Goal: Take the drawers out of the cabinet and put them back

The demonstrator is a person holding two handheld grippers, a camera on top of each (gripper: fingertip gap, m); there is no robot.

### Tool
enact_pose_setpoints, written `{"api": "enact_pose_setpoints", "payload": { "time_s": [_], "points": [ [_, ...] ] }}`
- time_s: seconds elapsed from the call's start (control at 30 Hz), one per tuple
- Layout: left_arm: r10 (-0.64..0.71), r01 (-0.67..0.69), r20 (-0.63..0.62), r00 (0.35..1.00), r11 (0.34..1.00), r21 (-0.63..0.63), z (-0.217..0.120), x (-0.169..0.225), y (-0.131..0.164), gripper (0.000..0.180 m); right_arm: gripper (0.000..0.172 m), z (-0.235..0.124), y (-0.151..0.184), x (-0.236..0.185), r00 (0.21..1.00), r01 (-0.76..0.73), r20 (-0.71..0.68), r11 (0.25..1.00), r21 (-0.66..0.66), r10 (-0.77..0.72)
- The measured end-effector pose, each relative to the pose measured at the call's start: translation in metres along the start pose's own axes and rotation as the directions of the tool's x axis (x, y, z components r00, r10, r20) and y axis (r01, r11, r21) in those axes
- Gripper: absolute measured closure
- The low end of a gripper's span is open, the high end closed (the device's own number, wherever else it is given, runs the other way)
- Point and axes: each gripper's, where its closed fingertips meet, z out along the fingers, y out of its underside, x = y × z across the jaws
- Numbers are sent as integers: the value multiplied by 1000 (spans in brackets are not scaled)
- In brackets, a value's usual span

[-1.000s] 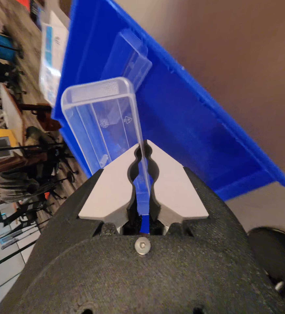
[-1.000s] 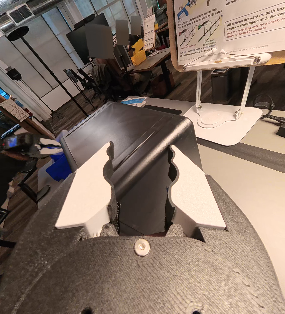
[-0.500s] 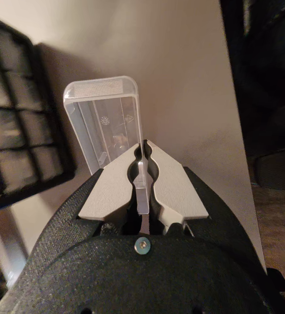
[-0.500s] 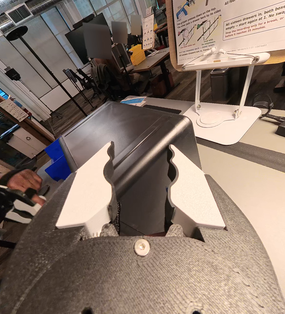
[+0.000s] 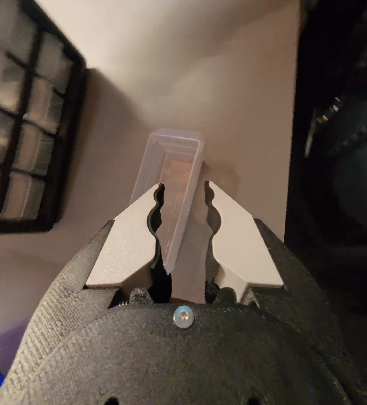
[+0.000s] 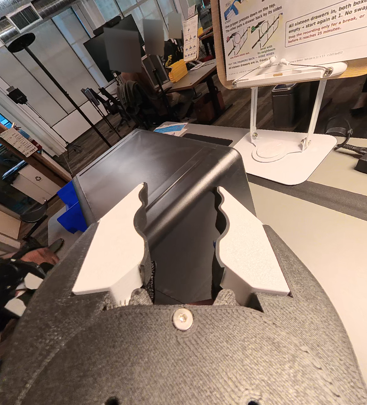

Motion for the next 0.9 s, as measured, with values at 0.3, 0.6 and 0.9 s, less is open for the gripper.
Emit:
{"api": "enact_pose_setpoints", "payload": {
  "time_s": [0.3,0.6,0.9],
  "points": [
    [-580,431,383,719,804,409,31,-16,-61,139,108,1,-1,0,1000,-1,-4,1000,2,1],
    [-445,436,521,728,887,150,53,-20,-34,148,108,-1,-1,-6,1000,20,-4,1000,0,-20],
    [-130,129,333,934,991,25,42,16,-30,160,108,-2,-3,-8,1000,21,5,1000,3,-21]
  ]
}}
